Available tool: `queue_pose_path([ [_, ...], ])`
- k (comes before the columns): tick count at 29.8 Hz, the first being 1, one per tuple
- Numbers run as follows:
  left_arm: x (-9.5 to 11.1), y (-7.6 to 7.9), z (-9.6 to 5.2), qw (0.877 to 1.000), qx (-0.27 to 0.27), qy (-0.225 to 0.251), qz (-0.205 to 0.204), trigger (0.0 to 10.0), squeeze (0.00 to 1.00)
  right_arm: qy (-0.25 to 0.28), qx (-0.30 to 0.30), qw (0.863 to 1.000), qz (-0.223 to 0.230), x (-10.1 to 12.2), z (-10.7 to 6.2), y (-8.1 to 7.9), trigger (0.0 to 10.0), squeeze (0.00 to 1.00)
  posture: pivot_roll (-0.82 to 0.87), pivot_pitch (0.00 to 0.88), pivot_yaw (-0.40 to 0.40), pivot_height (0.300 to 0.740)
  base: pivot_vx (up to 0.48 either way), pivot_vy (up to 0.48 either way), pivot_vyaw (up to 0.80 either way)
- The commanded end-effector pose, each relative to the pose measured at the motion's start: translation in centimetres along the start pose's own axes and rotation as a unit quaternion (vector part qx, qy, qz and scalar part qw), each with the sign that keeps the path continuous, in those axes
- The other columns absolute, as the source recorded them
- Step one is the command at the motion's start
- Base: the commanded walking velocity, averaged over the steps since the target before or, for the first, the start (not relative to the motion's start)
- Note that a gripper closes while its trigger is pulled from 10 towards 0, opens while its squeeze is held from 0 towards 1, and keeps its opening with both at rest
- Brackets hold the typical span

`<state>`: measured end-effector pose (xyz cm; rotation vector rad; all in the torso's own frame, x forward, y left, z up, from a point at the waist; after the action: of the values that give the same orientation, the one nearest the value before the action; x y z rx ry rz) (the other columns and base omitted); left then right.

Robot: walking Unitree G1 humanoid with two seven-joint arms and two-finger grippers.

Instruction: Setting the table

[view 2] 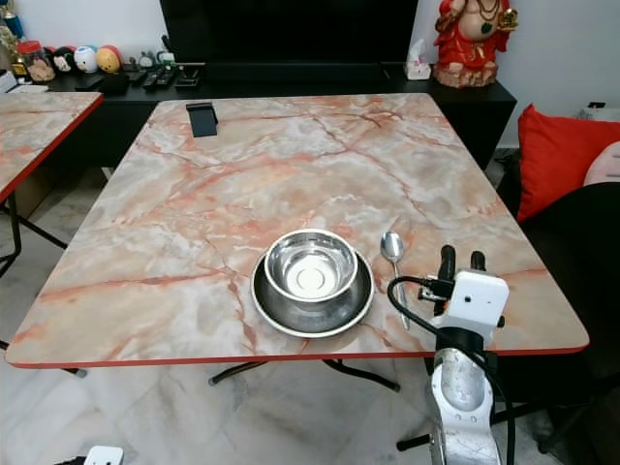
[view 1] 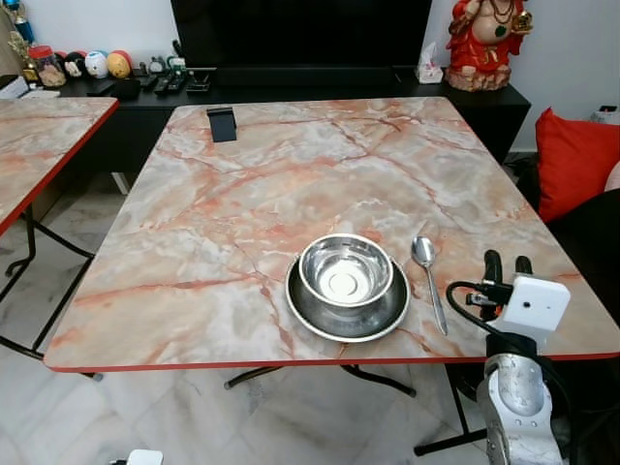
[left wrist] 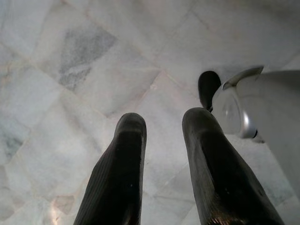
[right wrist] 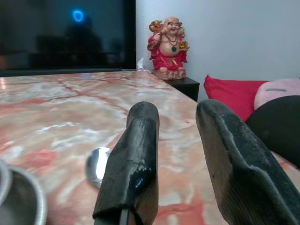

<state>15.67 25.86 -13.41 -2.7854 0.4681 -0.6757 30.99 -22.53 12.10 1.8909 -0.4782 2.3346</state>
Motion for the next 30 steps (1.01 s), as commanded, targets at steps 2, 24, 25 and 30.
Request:
queue_pose_path([
  [2, -0.98, 0.17, -0.15, 1.0, -0.008, -0.016, 0.021, 10.0, 0.0, -0.012, 0.008, 1.0, 0.003, -0.6, -0.04, -0.89, 10.0, 0.0, 0.03, 0.0, 0.012, 0.715, 0.0, 0.48, 0.0],
  [24, -1.33, 0.19, -0.25, 0.999, -0.007, -0.017, 0.03, 10.0, 0.0, -0.005, 0.0, 1.0, 0.004, -0.37, 0.02, -0.69, 10.0, 0.0, 0.02, 0.0, 0.034, 0.715, 0.0, 0.48, 0.0],
  [25, -1.35, 0.21, -0.25, 0.999, -0.007, -0.018, 0.03, 10.0, 0.0, -0.006, -0.004, 1.0, 0.007, -0.43, -0.04, -0.57, 10.0, 0.0, 0.02, 0.0, 0.03, 0.715, 0.0, 0.48, 0.0],
  [30, -1.3, 0.31, -0.22, 1.0, -0.007, -0.018, 0.024, 10.0, 0.0, -0.009, -0.001, 1.0, 0.006, -0.52, -0.16, -0.64, 10.0, 0.0, 0.02, 0.0, 0.021, 0.715, 0.0, 0.428, 0.0],
])
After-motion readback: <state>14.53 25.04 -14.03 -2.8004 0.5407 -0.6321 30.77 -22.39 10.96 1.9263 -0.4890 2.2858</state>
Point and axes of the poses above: a point about 5 cm out from each wrist's last joint towards the gripper, its own z axis pointing out of the wrist towards the gripper, its own x axis along the axis of the wrist's last joint, y = z × x, the point moved 5 cm from there along z, pointing out of the wrist towards the gripper, and after that the axes turned 15 degrees about z, right-handed, at the moved point
